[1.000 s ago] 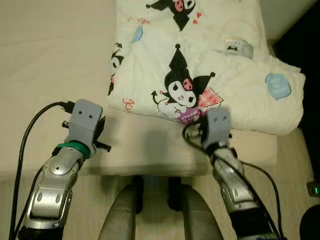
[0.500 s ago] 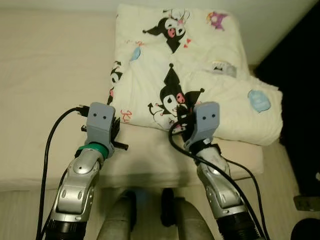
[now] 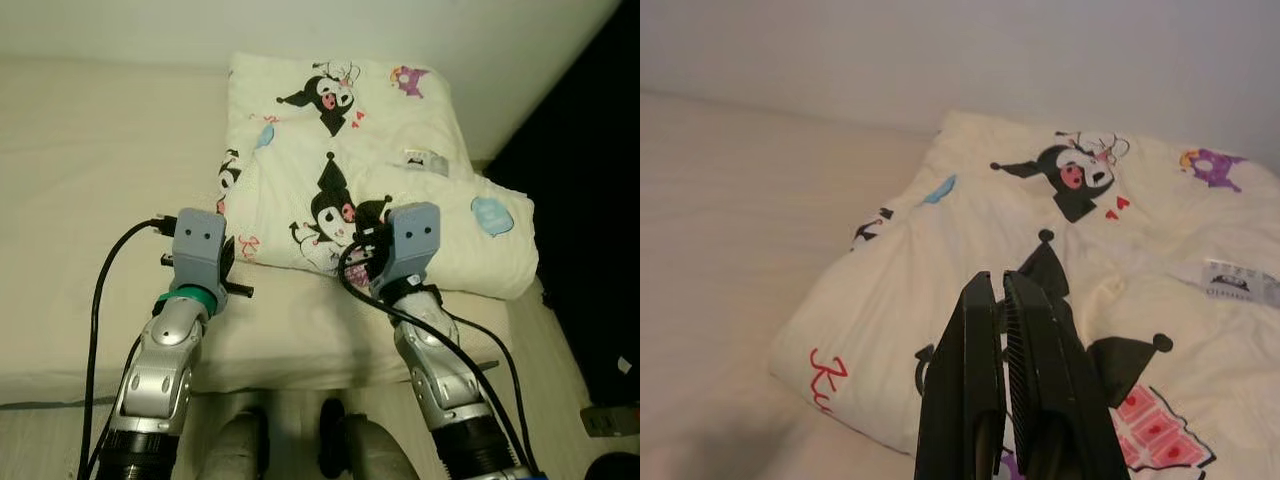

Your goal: Clean up the room

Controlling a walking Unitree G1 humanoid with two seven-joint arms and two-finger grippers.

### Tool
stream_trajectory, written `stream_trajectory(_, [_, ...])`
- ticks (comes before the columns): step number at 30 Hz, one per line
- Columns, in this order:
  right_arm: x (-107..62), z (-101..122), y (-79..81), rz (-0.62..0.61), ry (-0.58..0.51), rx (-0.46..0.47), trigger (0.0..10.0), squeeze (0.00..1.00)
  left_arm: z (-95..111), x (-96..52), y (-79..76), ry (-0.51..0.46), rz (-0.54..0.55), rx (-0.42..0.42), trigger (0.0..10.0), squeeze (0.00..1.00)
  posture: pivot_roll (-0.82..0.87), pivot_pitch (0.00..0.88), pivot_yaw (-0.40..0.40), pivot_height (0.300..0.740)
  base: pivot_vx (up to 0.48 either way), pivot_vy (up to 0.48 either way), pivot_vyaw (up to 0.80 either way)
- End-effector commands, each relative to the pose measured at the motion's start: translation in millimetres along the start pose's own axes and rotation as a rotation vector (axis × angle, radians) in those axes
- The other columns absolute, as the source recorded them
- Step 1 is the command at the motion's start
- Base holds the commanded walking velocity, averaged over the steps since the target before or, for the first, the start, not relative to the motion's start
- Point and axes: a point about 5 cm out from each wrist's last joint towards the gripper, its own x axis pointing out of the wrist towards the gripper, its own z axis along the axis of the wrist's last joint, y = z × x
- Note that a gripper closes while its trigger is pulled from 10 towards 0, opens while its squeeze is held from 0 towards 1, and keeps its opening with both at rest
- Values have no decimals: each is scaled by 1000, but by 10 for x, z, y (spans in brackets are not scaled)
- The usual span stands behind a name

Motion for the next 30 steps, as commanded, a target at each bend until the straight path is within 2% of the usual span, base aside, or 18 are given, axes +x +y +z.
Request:
stream_trajectory(1, [-48,-80,-52,-22,26,-1,10000,0,-55,-4,-27,15,-5,0,10000,0,1,88,-25,740,0,0,0])
stream_trajectory(17, [-47,-136,-46,-41,28,8,10000,0,-83,46,-21,7,-11,-1,10000,0,-1,81,-13,740,0,0,0])
stream_trajectory(30, [-56,-158,-62,-46,24,15,10000,0,-106,39,-18,4,-5,3,10000,0,4,80,-11,740,-275,0,0])
